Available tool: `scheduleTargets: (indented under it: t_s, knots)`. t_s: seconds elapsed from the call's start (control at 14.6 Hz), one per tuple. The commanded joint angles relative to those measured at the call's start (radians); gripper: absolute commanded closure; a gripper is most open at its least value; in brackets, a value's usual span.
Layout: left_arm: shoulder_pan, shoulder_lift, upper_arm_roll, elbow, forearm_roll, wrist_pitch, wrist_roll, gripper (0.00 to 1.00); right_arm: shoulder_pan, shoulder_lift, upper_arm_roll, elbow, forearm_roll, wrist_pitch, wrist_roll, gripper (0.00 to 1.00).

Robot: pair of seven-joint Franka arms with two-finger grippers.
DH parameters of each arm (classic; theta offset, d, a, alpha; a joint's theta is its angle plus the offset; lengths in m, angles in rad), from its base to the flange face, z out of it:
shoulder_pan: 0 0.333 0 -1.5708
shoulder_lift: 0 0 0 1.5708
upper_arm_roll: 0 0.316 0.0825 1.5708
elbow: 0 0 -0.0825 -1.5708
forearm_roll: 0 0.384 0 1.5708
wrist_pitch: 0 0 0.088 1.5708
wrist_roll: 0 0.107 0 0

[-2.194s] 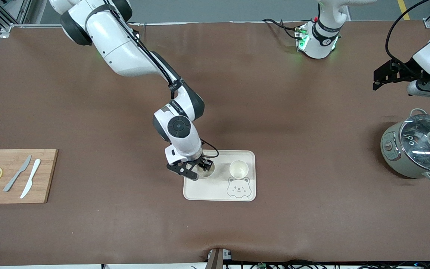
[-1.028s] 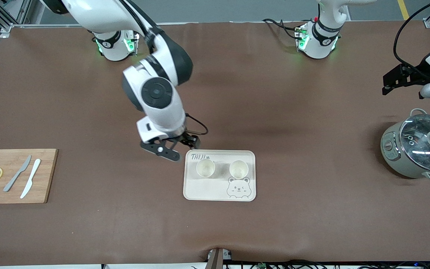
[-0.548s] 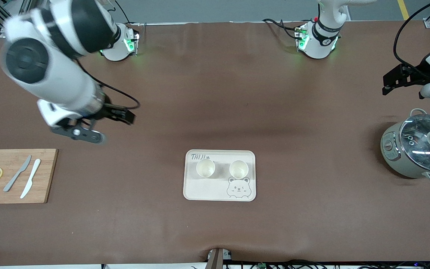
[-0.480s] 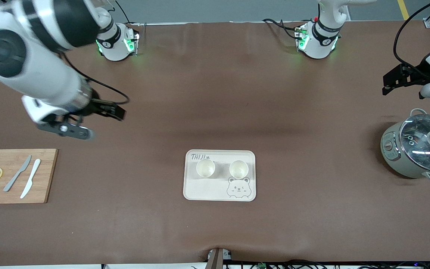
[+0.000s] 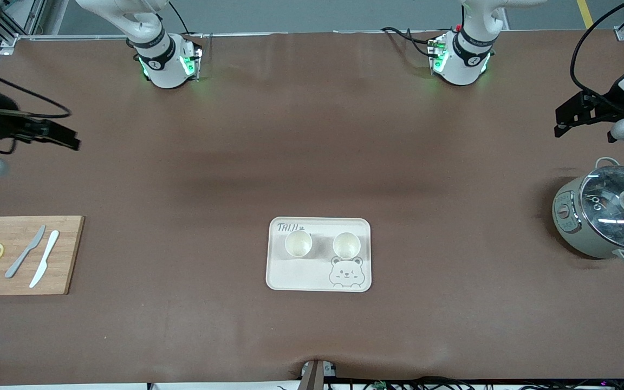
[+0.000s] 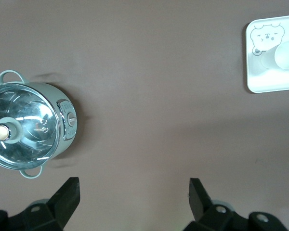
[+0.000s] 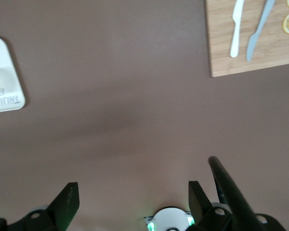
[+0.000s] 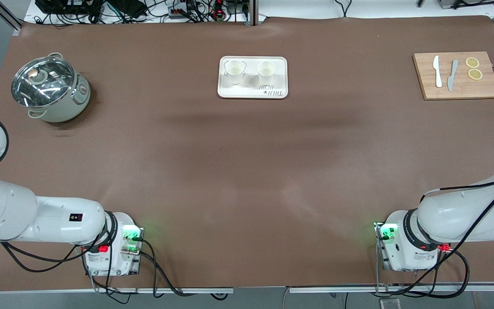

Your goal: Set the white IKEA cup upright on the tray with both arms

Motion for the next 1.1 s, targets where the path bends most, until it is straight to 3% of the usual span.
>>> scheduleTargets:
  t_s: [0.0, 0.27, 1.03]
  knots:
    - [0.0, -0.025, -0.002, -0.012, -0.011, 0.006, -0.013, 0.0, -0.055, -0.043, 0.013, -0.104, 0.017, 0.037, -0.043, 0.0]
    - [0.0, -0.025, -0.002, -0.012, -0.011, 0.006, -0.013, 0.0, -0.099, -0.088, 0.012, -0.219, 0.008, 0.139, -0.21, 0.0]
    - [0.0, -0.023, -0.002, -0.012, -0.011, 0.007, -0.011, 0.0, -0.124, -0.086, 0.013, -0.218, 0.014, 0.14, -0.233, 0.0]
